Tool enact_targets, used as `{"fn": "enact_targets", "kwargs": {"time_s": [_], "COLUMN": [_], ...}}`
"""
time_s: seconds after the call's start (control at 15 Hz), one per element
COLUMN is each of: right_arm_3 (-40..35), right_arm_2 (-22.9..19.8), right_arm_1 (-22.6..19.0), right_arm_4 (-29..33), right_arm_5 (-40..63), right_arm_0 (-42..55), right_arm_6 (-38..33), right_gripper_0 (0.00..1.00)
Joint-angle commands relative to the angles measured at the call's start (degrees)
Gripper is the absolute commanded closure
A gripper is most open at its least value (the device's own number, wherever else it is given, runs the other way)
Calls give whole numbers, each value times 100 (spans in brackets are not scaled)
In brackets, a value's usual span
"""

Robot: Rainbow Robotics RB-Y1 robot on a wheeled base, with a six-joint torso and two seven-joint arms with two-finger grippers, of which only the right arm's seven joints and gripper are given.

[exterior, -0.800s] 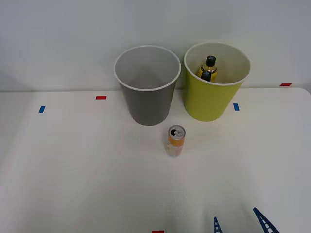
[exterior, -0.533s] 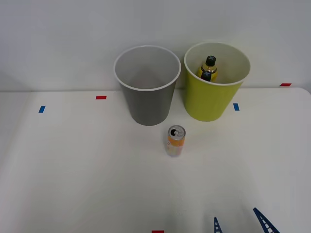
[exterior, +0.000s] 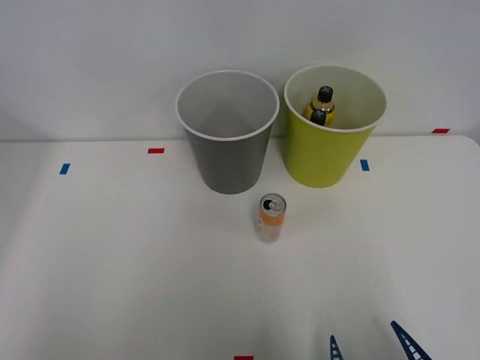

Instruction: Put cans in the gray bin, plastic bottles in the light green bin

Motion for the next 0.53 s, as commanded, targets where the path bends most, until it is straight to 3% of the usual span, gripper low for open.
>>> {"fn": "enact_targets", "kwargs": {"time_s": [0.07, 0.53], "right_arm_3": [0, 0], "right_arm_2": [0, 0], "right_arm_1": [0, 0], "right_arm_4": [0, 0], "right_arm_5": [0, 0], "right_arm_0": [0, 0], "right_arm_6": [0, 0], "right_gripper_0": [0, 0]}}
